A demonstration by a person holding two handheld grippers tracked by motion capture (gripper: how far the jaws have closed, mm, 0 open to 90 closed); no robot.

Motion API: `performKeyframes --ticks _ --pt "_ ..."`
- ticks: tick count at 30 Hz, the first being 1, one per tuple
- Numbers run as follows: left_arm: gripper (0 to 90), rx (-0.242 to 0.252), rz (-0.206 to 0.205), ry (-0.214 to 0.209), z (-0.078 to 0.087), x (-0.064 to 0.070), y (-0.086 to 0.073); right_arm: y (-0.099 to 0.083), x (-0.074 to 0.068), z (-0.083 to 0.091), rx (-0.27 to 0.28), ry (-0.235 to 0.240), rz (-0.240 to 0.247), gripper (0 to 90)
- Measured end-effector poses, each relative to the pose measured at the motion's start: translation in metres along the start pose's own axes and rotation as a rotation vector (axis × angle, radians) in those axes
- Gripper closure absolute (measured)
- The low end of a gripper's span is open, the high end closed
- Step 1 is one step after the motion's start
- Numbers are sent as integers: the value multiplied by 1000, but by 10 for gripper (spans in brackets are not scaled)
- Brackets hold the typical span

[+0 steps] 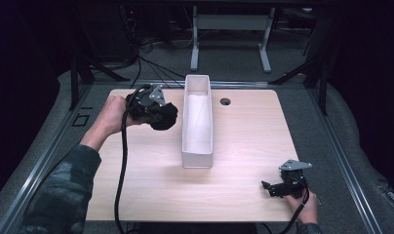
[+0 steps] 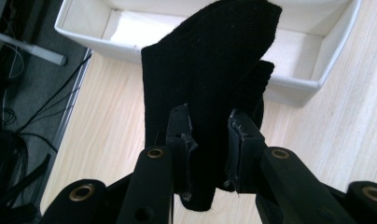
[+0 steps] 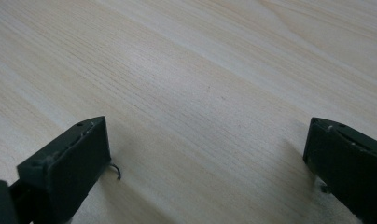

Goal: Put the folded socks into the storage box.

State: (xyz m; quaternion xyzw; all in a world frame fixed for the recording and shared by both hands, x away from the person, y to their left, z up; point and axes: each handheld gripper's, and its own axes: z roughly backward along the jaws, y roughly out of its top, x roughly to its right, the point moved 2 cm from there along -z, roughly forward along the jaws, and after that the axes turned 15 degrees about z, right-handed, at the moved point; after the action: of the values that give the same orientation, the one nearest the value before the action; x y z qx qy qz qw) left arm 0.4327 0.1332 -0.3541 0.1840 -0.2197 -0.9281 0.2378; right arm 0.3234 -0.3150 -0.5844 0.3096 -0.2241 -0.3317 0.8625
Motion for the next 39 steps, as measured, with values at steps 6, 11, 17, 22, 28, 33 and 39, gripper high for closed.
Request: performKeyframes --ticks 6,11,17,22,28,33,39 --pt "733 7 -28 -30 -5 8 12 0 0 0 -1 -1 -1 0" --pt "732 25 -46 -54 -10 15 21 0 0 0 0 0 0 0" --pt "733 17 -80 -81 -19 26 32 0 0 0 -1 0 0 0" --pt "733 1 -99 -93 -26 32 39 0 0 0 -3 -2 0 0" --pt "733 -11 -98 -131 -36 38 44 0 0 0 0 -9 -3 0" --pt "733 -21 -109 -153 -44 44 46 0 0 0 0 -9 -4 0" --pt "733 -75 -113 -190 -62 50 50 0 0 0 0 -10 -4 0"
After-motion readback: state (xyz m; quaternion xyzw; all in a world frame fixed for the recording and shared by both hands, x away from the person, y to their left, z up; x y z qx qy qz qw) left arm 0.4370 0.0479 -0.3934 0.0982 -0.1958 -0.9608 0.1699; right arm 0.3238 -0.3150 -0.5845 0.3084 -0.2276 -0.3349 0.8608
